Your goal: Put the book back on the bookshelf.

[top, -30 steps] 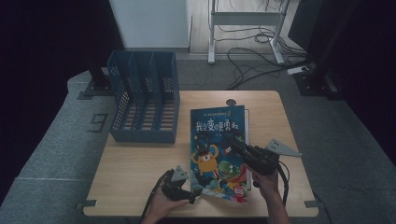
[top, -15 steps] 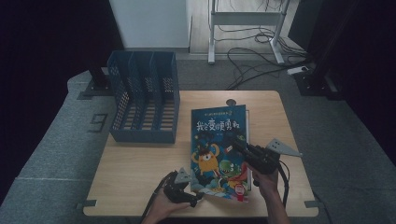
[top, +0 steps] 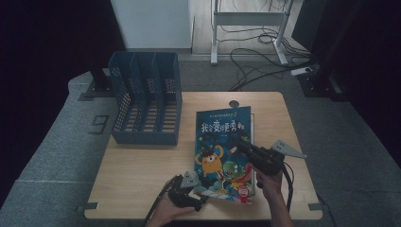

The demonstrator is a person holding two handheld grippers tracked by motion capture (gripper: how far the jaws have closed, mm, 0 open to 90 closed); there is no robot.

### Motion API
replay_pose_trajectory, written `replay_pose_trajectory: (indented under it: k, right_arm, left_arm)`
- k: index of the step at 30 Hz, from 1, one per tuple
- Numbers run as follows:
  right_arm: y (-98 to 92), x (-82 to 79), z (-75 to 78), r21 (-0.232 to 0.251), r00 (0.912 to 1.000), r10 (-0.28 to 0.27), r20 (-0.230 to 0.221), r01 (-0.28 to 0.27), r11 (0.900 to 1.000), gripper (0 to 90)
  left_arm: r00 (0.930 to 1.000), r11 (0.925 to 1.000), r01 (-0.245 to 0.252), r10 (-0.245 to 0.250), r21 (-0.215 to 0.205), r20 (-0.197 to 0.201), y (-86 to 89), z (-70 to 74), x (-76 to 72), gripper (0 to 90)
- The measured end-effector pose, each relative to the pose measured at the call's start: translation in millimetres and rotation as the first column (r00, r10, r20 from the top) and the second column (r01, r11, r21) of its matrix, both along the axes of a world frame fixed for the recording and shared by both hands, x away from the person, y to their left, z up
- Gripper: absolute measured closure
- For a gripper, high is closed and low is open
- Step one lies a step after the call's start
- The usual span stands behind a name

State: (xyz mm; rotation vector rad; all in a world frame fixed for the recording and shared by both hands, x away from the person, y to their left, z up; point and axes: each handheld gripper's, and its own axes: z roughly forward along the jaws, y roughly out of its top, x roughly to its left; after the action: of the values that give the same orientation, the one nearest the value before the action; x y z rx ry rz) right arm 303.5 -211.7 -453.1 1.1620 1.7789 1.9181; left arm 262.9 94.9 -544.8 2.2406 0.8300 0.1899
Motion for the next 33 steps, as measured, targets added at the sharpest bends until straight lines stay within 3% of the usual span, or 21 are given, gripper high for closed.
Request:
replay_pose_trajectory:
  k: [7, 17, 33]
  right_arm:
    - [2.6, -3.6, 3.0, -0.007, 0.9997, 0.007, 0.022, -0.007, 1.0, 75.2]
    - [9.9, -13.8, 11.0, -0.024, 0.9923, 0.048, 0.114, -0.046, 0.999, 75.3]
    - [16.5, -21.2, 16.4, -0.033, 0.9843, 0.07, 0.162, -0.066, 0.997, 75.6]
  left_arm:
    - [0.9998, 0.9998, -0.019, 0.019, 0.004, 0.007, 0.4, -1.2, 0.9, 11.6]
    - [0.9994, 0.9994, -0.034, 0.033, 0.006, 0.012, 0.3, -1.5, 2.3, 11.6]
    - [0.9987, 0.9986, -0.051, 0.051, 0.012, 0.009, 1.2, -1.1, 4.8, 11.6]
